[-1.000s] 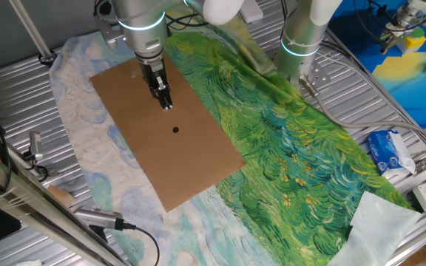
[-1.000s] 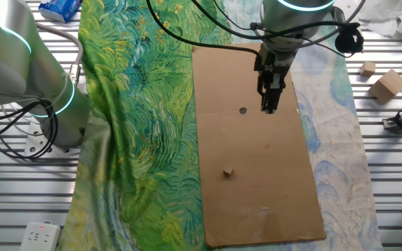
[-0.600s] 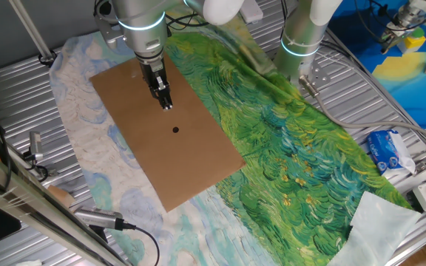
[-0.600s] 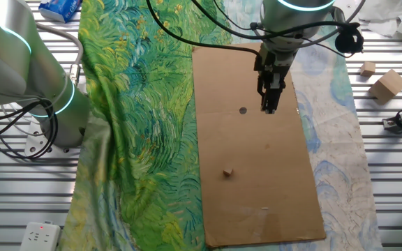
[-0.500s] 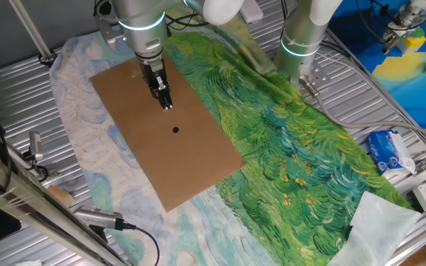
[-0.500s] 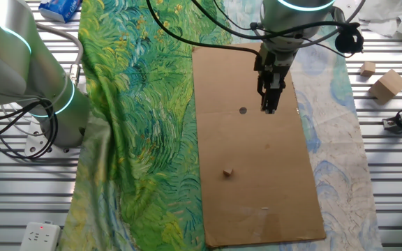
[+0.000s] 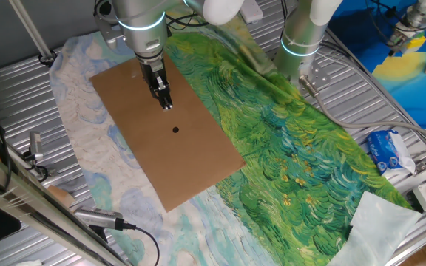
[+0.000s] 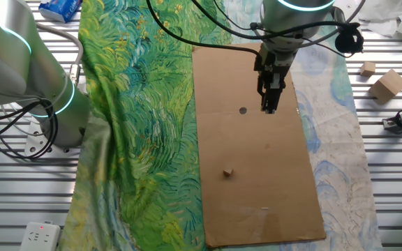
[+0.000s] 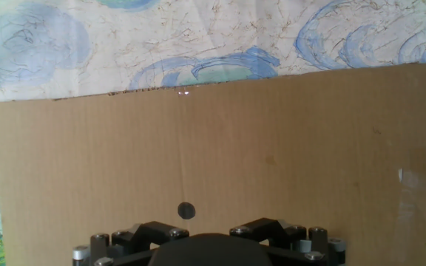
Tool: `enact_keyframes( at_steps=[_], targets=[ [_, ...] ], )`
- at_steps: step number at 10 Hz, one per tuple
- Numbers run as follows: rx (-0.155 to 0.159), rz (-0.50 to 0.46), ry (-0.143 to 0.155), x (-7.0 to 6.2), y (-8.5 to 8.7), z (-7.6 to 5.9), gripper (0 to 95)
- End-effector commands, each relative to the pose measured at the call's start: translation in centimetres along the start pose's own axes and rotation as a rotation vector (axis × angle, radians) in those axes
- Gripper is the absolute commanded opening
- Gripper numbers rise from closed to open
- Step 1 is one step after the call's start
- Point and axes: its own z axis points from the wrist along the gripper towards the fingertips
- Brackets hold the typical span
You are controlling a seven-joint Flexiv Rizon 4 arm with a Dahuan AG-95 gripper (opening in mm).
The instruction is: Grab the block and place it at the designated location
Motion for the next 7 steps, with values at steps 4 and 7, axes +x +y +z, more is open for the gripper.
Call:
enact_keyframes(
  at_steps=[4,7],
  targets=[
    [-0.094,-0.036,-0.094,0.0,0.0,0.0,0.0],
    [-0.093,-0.038,-0.094,0.0,0.0,0.0,0.0]
  ],
)
